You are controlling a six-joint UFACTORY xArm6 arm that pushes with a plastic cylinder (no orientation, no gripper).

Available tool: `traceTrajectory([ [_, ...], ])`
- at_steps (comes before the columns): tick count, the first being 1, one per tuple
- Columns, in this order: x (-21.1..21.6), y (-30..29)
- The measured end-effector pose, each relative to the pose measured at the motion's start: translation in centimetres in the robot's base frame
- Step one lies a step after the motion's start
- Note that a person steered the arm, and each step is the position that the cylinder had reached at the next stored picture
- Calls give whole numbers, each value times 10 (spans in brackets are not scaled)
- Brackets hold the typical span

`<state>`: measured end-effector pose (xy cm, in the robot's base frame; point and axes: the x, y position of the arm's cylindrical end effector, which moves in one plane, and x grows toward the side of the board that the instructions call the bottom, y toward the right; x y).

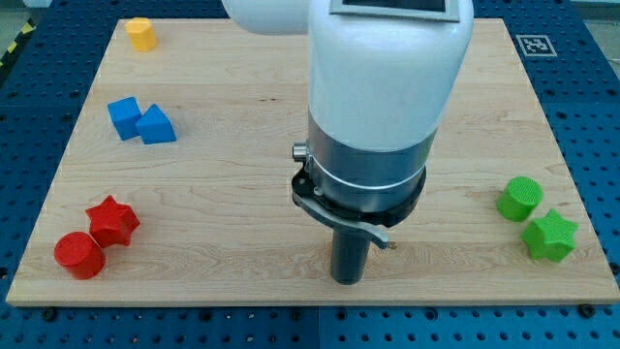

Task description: Slide the yellow heart towards the center

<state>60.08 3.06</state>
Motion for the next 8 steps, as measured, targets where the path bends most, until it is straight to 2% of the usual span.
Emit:
traceTrajectory([
  [2,-18,2],
  [5,-18,37],
  [6,-22,32],
  [8,-68,22],
])
